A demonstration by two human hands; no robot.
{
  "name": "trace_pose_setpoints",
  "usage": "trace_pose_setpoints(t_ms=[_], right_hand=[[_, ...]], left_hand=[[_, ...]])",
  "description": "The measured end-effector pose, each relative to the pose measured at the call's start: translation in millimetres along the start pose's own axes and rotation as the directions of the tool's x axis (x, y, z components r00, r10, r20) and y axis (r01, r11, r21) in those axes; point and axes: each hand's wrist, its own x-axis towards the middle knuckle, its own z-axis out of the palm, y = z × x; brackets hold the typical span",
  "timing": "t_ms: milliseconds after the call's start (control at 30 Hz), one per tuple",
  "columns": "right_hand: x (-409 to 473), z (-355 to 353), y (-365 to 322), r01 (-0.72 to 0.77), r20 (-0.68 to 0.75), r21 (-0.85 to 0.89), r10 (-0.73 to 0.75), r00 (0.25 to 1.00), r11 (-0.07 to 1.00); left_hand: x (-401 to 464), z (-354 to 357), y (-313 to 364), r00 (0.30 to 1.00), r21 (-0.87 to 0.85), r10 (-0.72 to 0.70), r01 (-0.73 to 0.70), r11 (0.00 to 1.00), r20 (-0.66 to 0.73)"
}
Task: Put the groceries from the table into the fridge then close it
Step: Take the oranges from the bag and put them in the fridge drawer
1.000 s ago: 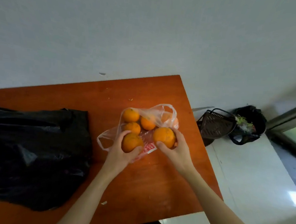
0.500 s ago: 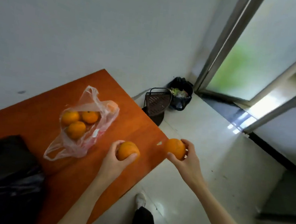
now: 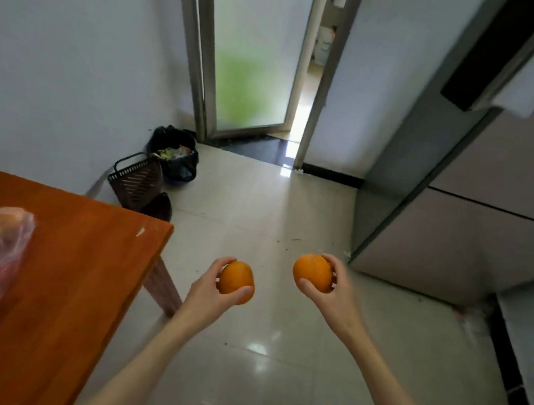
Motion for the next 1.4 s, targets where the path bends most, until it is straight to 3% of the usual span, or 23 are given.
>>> trace_pose_setpoints(t_ms=[200, 567, 900, 1267, 1333, 1400], right_hand=[[-12.0, -113.6, 49.9, -0.032, -0.181, 0.084, 0.047, 0.982, 0.996], [0.8, -367.5, 140.6, -0.008, -0.429, 0.089, 0.046, 0.902, 0.996], [80.3, -514.0, 156.2, 0.055, -0.585, 0.137, 0.035, 0.81, 0.989], [232.0, -680.1, 118.4, 0.215, -0.721, 0.037, -0.123, 0.681, 0.976], [254.3, -703.3, 113.1, 0.236, -0.729, 0.017, -0.15, 0.668, 0.972], [277.0, -728.2, 108.0, 0.257, -0.73, -0.029, -0.196, 0.655, 0.966]], left_hand=[[23.7, 102.5, 98.4, 0.975, 0.121, 0.195, -0.208, 0.971, 0.104], [17.6, 353.7, 228.1, 0.879, 0.049, 0.38, -0.41, 0.911, 0.287], [77.5, 482.2, 367.9, 0.806, 0.001, 0.521, -0.543, 0.84, 0.28], [188.5, 575.7, 554.6, 0.64, -0.143, 0.745, -0.733, 0.665, 0.188], [203.3, 589.2, 585.6, 0.616, -0.12, 0.772, -0.764, 0.634, 0.155], [217.0, 604.2, 616.8, 0.544, -0.044, 0.83, -0.832, 0.552, 0.127]])
